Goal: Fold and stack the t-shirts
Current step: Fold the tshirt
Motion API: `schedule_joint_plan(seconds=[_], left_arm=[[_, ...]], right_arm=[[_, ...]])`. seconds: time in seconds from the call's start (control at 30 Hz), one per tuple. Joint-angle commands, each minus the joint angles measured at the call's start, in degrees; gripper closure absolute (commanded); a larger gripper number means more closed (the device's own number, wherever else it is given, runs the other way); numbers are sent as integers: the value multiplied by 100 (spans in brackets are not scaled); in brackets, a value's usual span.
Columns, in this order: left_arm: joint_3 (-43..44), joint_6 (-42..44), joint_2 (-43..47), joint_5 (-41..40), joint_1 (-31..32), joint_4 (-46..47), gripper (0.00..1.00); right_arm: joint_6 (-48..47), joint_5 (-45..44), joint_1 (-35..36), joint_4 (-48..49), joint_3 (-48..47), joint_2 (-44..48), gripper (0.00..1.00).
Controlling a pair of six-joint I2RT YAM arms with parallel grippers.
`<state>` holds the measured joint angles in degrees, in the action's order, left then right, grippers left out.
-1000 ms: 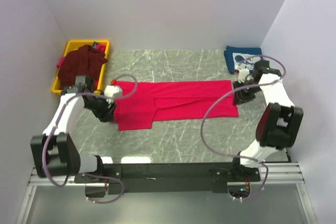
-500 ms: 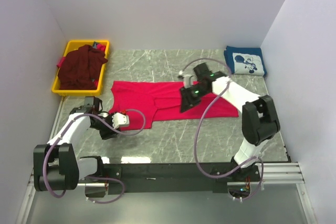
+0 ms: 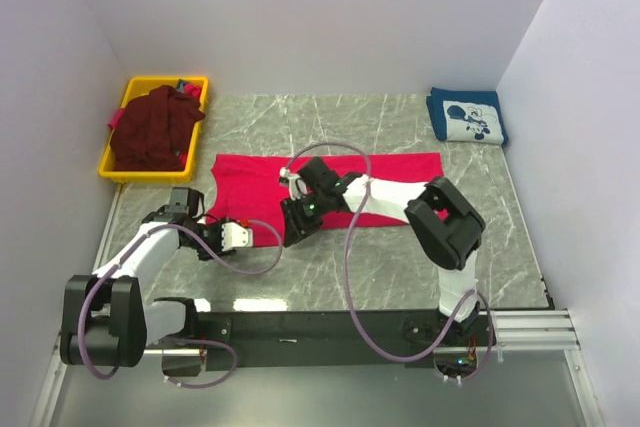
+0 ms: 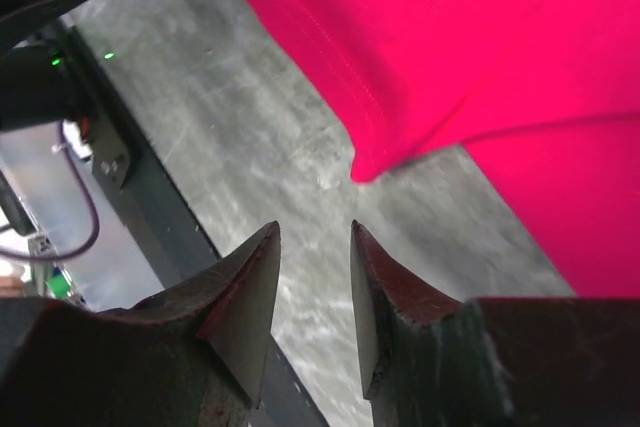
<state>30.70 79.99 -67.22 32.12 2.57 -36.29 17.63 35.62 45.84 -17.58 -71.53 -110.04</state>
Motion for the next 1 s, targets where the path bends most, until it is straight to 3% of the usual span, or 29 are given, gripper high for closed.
schedule_joint_plan(seconds=[0.0, 0.27, 0.5, 0.97], left_arm=[[33, 175, 60, 260, 77, 123, 55], [-99, 281, 244, 163, 367, -36, 55], [-187, 255, -36, -21, 402, 184, 60], [41, 325, -353, -92, 394, 158, 65]], right_arm=[[566, -414, 196, 484, -116, -219, 57], [759, -529, 232, 440, -458, -712, 57], [812, -573, 223, 317, -582, -905, 58], [715, -1012, 197, -517, -564, -738, 57]])
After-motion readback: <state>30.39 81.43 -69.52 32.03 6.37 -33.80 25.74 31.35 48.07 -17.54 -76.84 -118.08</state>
